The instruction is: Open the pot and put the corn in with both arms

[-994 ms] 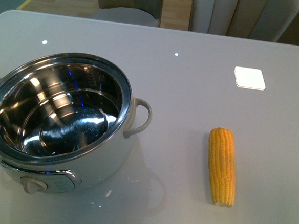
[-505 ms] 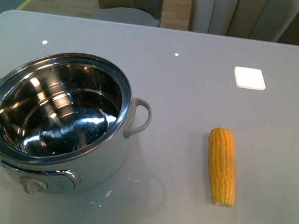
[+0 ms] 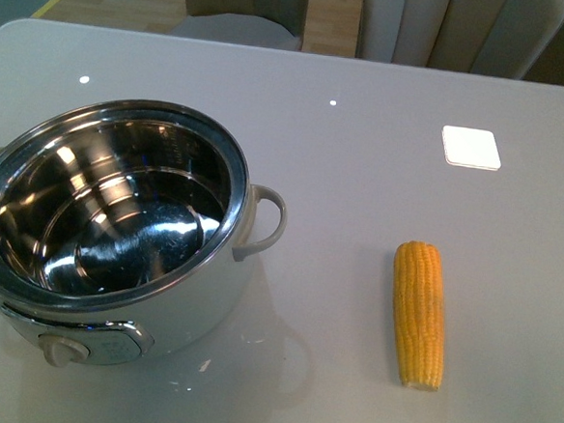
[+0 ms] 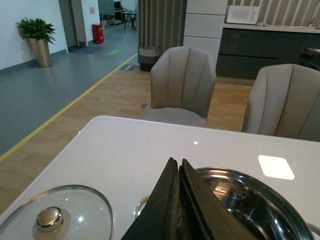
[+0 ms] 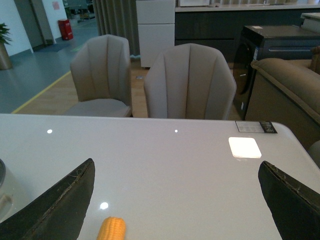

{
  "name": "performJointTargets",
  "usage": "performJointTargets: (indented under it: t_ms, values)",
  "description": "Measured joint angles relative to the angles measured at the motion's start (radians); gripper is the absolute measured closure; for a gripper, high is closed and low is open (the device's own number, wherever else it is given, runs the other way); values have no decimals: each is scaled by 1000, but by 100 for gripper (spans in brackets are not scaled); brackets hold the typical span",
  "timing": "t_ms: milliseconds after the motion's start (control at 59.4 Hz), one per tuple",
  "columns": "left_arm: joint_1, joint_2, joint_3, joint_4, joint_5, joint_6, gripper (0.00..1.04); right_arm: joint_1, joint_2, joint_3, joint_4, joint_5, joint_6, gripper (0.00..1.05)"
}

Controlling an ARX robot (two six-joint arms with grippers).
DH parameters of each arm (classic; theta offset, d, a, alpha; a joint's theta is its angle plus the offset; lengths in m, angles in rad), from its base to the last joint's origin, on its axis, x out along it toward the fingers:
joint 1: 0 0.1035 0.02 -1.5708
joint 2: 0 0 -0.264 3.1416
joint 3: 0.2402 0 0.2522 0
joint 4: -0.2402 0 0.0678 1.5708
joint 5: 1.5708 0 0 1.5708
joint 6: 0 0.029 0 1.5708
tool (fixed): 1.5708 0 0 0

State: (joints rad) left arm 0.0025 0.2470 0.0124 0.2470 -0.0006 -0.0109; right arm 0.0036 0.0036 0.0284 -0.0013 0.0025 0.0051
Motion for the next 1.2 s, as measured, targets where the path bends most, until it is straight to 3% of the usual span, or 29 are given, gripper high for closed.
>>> performJointTargets:
  t_ms: [269, 387, 589, 741, 842, 994, 1044, 1078, 1112, 1196]
  values:
    - [0, -69, 0, -69, 0, 0, 102, 0, 0, 0, 0, 0, 0, 9]
    - [0, -212, 0, -235, 0, 0, 102, 0, 0, 0, 0, 0, 0, 9]
    - [0, -240, 0, -245, 0, 0, 101, 0, 0, 0, 0, 0, 0, 9]
    - [0, -241, 0, -246, 0, 0, 76, 0, 0, 0, 0, 0, 0, 9]
    - [0, -241, 0, -246, 0, 0, 48, 0, 0, 0, 0, 0, 0, 9]
    - [0, -241, 0, -246, 0, 0, 21, 0, 0, 0, 0, 0, 0, 9]
    - [0, -241, 0, -246, 0, 0, 9, 47, 59, 43, -122, 153, 45, 9]
    - [0, -241, 0, -246, -2, 0, 5, 101, 163, 101, -267, 319, 116, 9]
    - [0, -241, 0, -246, 0, 1, 6, 122, 238, 130, -347, 401, 148, 9]
    - [0, -242, 0, -246, 0, 1, 7, 132, 371, 148, -416, 484, 224, 9]
